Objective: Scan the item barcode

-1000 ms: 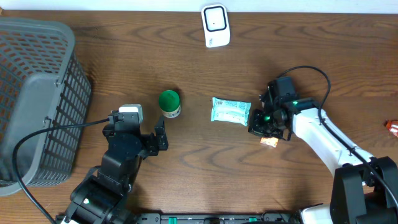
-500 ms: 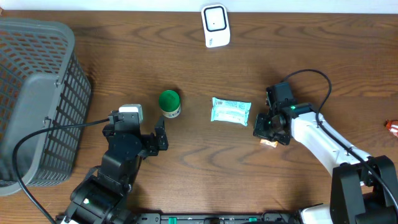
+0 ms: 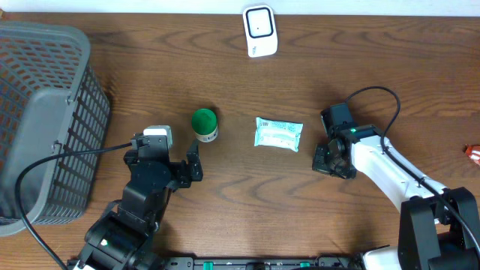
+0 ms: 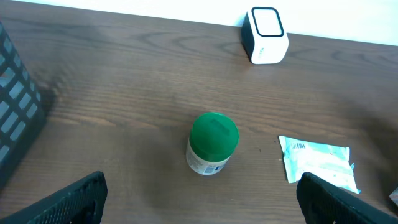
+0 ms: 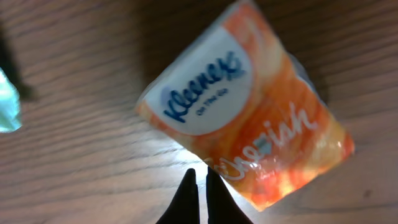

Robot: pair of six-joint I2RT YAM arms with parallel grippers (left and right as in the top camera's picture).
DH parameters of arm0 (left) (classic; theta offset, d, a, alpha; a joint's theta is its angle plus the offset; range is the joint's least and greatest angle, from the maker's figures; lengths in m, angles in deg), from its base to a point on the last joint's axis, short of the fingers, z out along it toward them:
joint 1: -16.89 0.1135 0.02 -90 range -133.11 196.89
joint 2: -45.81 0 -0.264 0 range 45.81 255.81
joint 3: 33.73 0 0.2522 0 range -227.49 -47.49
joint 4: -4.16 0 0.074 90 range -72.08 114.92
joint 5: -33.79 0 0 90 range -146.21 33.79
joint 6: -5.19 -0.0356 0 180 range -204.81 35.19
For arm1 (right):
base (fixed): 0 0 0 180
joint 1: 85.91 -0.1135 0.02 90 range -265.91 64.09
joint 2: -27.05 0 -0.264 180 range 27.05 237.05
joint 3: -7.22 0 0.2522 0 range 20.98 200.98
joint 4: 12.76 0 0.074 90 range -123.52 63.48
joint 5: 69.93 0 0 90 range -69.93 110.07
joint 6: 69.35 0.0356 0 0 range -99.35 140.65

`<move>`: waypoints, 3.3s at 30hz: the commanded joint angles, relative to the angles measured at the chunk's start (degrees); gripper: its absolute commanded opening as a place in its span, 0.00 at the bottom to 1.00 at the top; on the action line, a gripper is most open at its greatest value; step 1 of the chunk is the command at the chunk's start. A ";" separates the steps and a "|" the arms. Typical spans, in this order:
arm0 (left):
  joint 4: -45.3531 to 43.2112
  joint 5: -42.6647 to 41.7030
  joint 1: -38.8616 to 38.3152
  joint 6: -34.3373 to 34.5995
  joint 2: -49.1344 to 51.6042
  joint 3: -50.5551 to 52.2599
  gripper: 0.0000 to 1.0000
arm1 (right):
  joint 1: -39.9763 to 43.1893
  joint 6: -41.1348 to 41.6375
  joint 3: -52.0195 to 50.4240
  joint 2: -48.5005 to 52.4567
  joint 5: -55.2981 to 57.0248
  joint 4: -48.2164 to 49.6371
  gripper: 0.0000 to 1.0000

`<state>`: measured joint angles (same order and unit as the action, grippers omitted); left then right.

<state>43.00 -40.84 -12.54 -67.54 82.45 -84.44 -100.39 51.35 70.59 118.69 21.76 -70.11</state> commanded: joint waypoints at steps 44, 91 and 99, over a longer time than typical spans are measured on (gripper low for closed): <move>-0.20 0.79 0.22 -0.74 -0.04 -0.13 0.98 | 0.02 36.98 19.89 3.61 4.09 -25.59 0.99; -0.20 0.79 0.22 -0.74 -0.04 -0.13 0.98 | 0.94 11.08 21.38 16.68 10.19 -12.52 0.72; -0.20 0.79 0.22 -0.74 -0.04 -0.13 0.98 | 0.50 -2.75 24.61 16.70 4.31 -9.90 0.75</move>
<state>43.00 -40.81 -12.54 -67.54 82.45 -84.44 -99.53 56.93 94.39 134.91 29.11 -80.23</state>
